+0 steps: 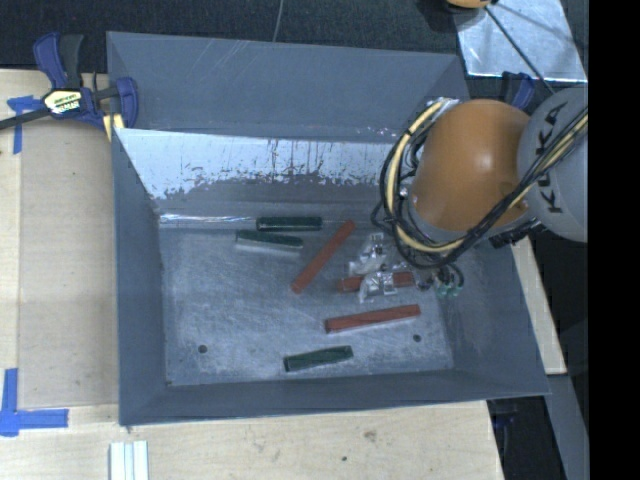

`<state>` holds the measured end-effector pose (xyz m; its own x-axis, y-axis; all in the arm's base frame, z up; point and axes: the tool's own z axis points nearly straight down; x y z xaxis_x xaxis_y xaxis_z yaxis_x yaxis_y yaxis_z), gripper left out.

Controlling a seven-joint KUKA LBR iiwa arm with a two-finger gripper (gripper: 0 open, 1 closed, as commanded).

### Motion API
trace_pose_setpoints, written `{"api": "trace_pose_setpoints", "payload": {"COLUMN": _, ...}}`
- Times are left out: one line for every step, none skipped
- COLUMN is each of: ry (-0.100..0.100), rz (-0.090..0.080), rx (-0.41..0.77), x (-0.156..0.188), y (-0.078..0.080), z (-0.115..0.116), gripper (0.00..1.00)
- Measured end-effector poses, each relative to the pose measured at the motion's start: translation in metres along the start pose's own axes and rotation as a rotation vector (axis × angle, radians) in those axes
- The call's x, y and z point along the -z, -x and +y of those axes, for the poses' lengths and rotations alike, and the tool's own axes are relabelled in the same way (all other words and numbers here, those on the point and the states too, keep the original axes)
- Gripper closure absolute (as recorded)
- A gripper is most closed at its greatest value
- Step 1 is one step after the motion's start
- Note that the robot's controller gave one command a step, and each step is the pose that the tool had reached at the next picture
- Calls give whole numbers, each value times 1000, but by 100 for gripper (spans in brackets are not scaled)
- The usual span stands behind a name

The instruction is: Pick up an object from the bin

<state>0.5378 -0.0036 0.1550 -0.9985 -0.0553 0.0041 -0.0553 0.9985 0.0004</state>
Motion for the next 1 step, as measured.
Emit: {"api": "trace_pose_setpoints", "payload": {"ry": 0, "rz": -5, "rx": -39, "x": 63, "y": 9, "z": -1, "gripper": 100}}
